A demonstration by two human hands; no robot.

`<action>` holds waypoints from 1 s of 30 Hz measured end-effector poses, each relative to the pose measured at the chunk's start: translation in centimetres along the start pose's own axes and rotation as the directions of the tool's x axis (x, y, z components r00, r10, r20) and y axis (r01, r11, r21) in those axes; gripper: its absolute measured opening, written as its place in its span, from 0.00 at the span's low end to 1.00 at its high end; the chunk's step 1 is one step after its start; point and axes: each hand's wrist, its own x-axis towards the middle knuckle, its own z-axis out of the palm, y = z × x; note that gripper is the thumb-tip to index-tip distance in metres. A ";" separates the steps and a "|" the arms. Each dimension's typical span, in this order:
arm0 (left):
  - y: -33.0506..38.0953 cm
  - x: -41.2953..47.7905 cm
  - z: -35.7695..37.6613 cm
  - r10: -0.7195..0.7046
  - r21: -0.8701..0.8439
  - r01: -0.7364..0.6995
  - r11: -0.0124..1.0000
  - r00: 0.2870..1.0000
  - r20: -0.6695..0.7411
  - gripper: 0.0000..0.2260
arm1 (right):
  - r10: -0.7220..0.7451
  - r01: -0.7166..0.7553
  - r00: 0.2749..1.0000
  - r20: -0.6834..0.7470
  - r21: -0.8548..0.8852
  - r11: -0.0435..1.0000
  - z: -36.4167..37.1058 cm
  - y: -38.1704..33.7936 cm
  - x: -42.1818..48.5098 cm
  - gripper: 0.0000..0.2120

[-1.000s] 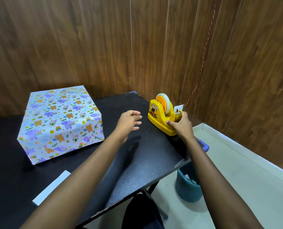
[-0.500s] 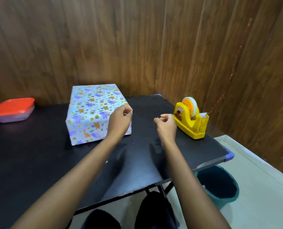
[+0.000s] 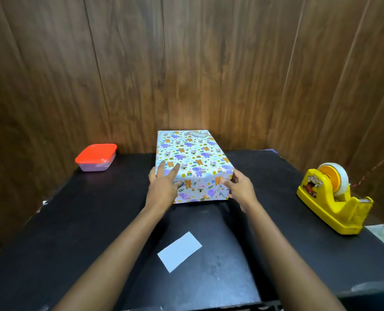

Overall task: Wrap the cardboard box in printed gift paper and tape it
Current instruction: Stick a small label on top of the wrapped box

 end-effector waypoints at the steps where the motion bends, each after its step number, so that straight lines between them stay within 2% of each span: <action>1: 0.0 0.3 0.1 -0.001 -0.003 0.001 1.000 1.000 -0.003 0.24 | 0.001 -0.001 1.000 -0.003 0.002 1.000 0.0 0.0 0.3 0.13; 6: -0.6 1.2 0.3 0.010 -0.027 -0.010 1.000 1.000 0.004 0.23 | 0.011 -0.011 1.000 -0.002 0.000 1.000 0.0 0.1 0.9 0.12; 10: -1.0 1.4 0.0 0.034 0.035 -0.034 0.999 0.999 0.016 0.24 | -0.002 0.002 1.000 -0.014 -0.005 1.000 0.4 0.0 0.6 0.11; 21: -1.6 1.5 -0.6 0.026 0.065 -0.030 0.997 0.998 0.053 0.25 | 0.011 -0.012 1.000 -0.018 -0.055 0.998 0.9 -0.4 0.2 0.10; 23: -1.6 1.4 -0.7 0.009 0.044 -0.013 0.999 0.996 0.086 0.26 | 0.033 -0.038 0.998 -0.047 -0.122 0.992 0.9 -0.3 0.1 0.08; 25: -1.5 1.1 -0.8 0.000 0.048 -0.005 0.999 0.995 0.100 0.28 | 0.056 -0.086 0.989 -0.139 -0.226 0.970 1.0 -0.3 -0.1 0.14; 26: -1.5 0.8 -0.9 0.008 0.068 -0.014 0.998 0.996 0.092 0.28 | 0.064 -0.112 0.981 -0.185 -0.264 0.958 1.2 -0.3 -0.5 0.17; 28: -1.6 -0.3 -1.2 0.037 0.057 -0.039 0.998 0.999 0.029 0.29 | 0.078 -0.147 0.972 -0.223 -0.313 0.938 1.6 -0.4 -1.9 0.16; 30: -1.7 -2.1 -1.6 0.035 -0.045 -0.039 0.998 0.995 -0.095 0.29 | 0.121 -0.164 0.982 -0.146 -0.337 0.927 2.5 -0.4 -3.5 0.12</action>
